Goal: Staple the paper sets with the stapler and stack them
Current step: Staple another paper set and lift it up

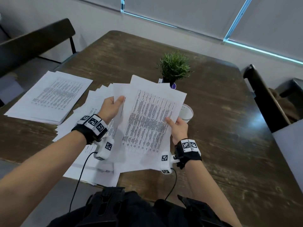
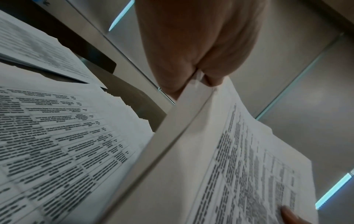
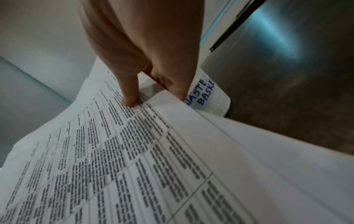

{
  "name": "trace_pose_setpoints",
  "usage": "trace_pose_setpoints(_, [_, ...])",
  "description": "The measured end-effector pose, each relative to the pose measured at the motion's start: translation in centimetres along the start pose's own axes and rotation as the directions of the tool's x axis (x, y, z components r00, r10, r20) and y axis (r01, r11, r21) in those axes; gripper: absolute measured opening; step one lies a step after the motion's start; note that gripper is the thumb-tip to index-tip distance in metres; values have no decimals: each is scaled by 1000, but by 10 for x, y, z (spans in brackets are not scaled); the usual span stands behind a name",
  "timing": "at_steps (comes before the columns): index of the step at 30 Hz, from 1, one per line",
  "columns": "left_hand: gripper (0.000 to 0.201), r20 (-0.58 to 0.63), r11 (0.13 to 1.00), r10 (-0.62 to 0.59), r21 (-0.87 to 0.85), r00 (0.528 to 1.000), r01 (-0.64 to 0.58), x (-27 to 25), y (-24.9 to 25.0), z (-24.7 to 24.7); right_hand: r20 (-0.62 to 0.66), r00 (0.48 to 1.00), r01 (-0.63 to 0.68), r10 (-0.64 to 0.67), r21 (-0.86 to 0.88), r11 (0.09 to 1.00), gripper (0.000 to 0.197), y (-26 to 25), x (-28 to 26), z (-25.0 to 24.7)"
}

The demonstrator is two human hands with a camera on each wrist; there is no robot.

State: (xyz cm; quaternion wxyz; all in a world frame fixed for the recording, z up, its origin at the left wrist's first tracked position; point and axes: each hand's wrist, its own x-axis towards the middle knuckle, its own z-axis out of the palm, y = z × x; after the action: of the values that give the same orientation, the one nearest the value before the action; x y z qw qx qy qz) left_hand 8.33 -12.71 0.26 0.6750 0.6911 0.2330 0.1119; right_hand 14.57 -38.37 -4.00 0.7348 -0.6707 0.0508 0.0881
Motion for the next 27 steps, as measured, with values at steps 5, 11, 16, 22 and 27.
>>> trace_pose_setpoints(5, [29, 23, 996, 42, -81, 999, -40, -2, 11, 6, 145, 989, 37, -27, -66, 997, 33, -13, 7, 1])
trace_pose_setpoints(11, [37, 34, 969, 238, -69, 971, -236, -18, 37, 23, 251, 965, 95, -76, -67, 993, 49, -38, 3, 14])
trace_pose_setpoints(16, [23, 18, 902, 404, -173, 915, -395, -30, 76, 35, 138, 961, 233, -239, 62, 971, 49, -83, -9, 17])
trace_pose_setpoints(22, [16, 1, 850, 466, -278, 885, -447, -21, 99, 35, 63, 929, 359, -364, 81, 930, 34, -116, -8, 8])
trace_pose_setpoints(27, [10, 63, 896, 413, -204, 909, -394, -17, 91, 47, 70, 940, 332, -334, 39, 942, 30, -109, -7, 9])
